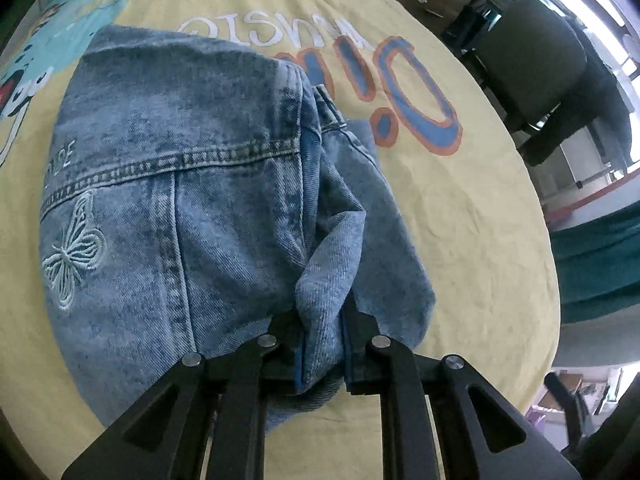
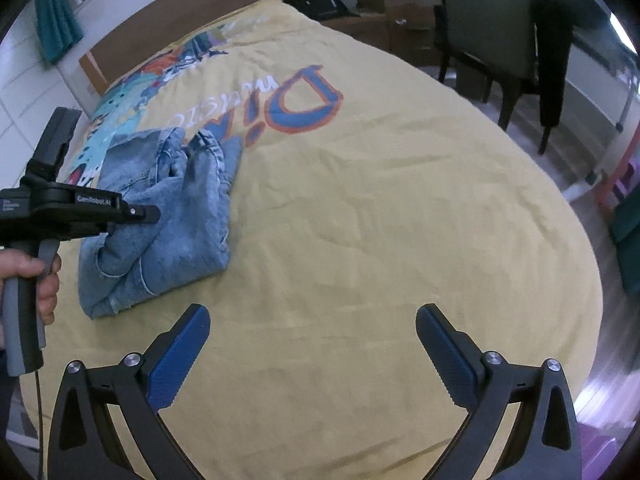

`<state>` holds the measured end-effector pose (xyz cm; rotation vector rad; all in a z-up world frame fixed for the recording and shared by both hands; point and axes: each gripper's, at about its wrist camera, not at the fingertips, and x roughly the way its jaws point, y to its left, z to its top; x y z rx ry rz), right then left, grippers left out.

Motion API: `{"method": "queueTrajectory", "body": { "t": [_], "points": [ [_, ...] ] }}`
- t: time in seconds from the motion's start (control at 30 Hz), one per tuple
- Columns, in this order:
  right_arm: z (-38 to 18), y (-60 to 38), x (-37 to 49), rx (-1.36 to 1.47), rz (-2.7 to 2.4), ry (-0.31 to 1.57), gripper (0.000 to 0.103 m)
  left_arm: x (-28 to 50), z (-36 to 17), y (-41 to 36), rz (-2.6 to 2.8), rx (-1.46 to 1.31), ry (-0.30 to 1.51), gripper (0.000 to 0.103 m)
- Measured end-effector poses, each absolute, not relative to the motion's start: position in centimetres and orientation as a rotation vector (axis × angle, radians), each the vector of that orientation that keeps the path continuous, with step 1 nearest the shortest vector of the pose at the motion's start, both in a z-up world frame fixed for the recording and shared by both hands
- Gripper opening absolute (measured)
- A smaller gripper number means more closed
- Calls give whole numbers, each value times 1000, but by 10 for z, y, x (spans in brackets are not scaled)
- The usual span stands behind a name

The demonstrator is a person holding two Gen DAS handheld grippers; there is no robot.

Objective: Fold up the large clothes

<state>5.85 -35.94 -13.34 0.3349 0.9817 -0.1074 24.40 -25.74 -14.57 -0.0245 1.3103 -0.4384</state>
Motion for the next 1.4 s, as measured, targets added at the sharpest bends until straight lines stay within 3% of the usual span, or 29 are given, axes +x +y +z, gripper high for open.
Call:
{"method": "queueTrajectory", "body": {
  "t": [0.13, 0.2, 0.23, 0.27, 0.4, 0.47, 0.87, 0.93, 1.0, 1.07, 1.17, 1.27, 1.4],
  "points": [
    [-136, -359, 56, 345, -110, 991, 102, 245, -132, -264, -418, 24, 1330, 22],
    [-134, -358, 56, 346, -104, 989, 102, 243, -116, -262, -421, 13, 1295, 41],
    [-132, -357, 57, 344, -101, 988, 102, 242, -108, -260, -415, 13, 1285, 66],
    [-132, -357, 58, 340, -97, 987, 102, 242, -100, -258, -410, 16, 1267, 84],
    [-122, -347, 63, 313, -75, 979, 102, 243, -74, -245, -398, 31, 1205, 87],
    [-116, -338, 68, 293, -47, 979, 102, 247, -65, -231, -393, -7, 1202, 102],
    [-70, -245, 164, 83, 197, 1011, 102, 221, -58, -95, -162, -56, 1130, 102],
    [-69, -231, 193, 77, 228, 1042, 98, 213, -64, -75, -149, -67, 1141, 102],
    [-72, -215, 228, 49, 240, 1070, 82, 203, -69, -54, -132, -84, 1156, 102],
    [-80, -205, 253, 45, 250, 1106, 74, 194, -74, -36, -116, -94, 1168, 102],
    [-94, -191, 281, 56, 254, 1137, 73, 182, -81, -23, -119, -105, 1182, 102],
    [-112, -182, 291, 101, 272, 1185, 56, 178, -91, -21, -166, -128, 1206, 102],
    [-138, -173, 293, 66, 233, 1243, 54, 175, -104, -26, -202, -147, 1229, 102]
  ]
}}
